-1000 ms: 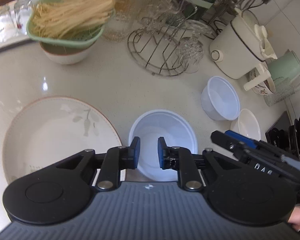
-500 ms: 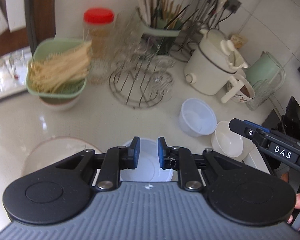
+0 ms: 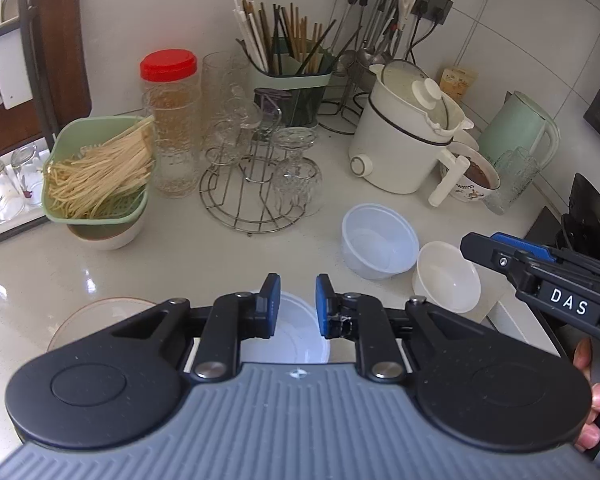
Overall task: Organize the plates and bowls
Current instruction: 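Move the open right gripper to the other light blue plastic bowl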
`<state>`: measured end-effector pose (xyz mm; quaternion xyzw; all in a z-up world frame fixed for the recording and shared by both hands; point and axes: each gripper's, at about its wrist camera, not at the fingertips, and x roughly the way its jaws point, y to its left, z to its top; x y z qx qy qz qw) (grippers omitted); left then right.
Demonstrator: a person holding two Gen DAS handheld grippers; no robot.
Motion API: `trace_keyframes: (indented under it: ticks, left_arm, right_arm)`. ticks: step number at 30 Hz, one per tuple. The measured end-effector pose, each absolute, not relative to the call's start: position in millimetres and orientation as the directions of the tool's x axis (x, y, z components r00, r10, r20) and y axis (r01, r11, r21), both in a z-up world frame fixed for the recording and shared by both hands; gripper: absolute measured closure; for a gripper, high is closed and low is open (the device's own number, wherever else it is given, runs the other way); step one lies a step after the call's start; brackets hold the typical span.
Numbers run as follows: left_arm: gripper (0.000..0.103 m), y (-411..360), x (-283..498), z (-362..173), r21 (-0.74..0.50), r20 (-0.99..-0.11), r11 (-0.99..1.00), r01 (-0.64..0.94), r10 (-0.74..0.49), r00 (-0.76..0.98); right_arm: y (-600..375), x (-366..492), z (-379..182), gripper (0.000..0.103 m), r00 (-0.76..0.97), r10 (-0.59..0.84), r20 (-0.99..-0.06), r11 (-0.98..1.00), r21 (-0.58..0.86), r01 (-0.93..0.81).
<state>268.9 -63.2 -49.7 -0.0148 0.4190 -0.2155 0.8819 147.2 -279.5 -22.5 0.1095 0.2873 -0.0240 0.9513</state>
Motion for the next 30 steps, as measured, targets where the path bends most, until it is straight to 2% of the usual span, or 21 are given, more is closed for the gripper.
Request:
trace_keyframes:
  ticks: [15, 24, 30]
  left_arm:
    - [0.082, -120.8, 277.4, -63.2, -0.219, -0.756, 0.874, 0.435, -0.433, 0.491]
    - [0.082, -146.1, 291.6, -75.7, -0.228, -0.777, 0.878, 0.422, -0.425, 0.465]
    - [0.076, -159.7, 309.7, -83.8, -0.22, -0.793, 0.886, 0.408, -0.406, 0.454]
  right_arm:
    - [-324.3, 135.3, -33.9, 0.06, 0.808, -0.043, -0.588, 0.959, 0.202, 0.198]
    - [-349.0, 143.9, -43.9, 0.06, 0.79, -0.038, -0.613, 0.956, 0.209, 0.208]
    - [-361.7, 158.8, -51.2, 0.06, 0.778, -0.018, -0.629, 0.956, 0.215, 0.197]
